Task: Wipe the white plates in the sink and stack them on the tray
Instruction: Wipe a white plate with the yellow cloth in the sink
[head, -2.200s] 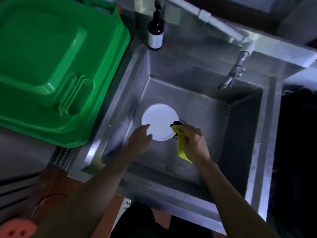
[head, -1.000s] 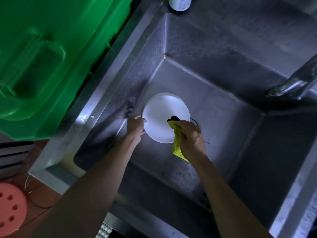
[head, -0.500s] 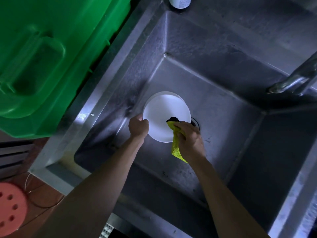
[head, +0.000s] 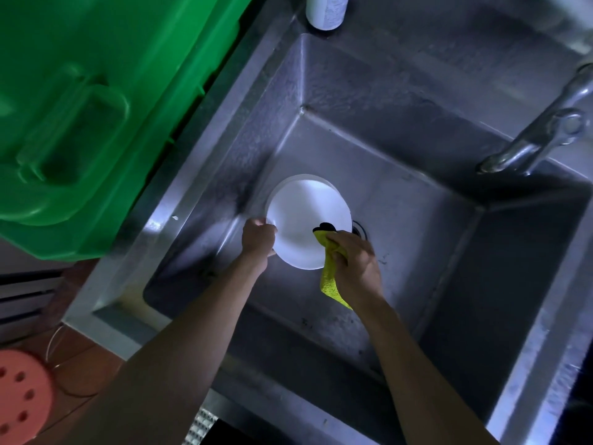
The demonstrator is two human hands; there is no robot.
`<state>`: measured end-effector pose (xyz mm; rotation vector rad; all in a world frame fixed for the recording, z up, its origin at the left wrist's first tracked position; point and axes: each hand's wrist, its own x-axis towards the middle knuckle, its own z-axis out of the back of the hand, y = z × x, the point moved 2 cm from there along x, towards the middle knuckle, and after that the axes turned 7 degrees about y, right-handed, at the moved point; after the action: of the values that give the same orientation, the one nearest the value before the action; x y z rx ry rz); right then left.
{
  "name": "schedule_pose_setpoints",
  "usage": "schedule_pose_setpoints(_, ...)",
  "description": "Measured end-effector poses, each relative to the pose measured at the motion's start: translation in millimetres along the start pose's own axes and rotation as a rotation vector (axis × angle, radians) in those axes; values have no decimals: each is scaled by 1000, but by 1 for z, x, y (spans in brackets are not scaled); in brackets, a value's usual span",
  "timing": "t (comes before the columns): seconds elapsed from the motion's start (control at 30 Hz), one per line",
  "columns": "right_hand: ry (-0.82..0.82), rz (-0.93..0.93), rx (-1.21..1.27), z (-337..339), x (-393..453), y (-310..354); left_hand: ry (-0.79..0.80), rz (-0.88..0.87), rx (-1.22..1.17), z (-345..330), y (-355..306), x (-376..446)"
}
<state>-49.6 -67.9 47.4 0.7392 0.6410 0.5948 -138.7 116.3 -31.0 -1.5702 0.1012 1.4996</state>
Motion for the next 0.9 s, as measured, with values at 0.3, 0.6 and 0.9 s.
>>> schedule_pose_setpoints(0.3, -82, -14, 31, 15, -29, 12, 187, 92, -117, -11, -5, -34)
schedule_pose_setpoints(0.6, -112, -85, 35, 28, -62, 21, 350, 42, -73, -8, -7, -81)
schedule_pose_setpoints(0.9, -158, 23, -80, 53, -95, 74, 536, -36, -31, 4, -19, -151)
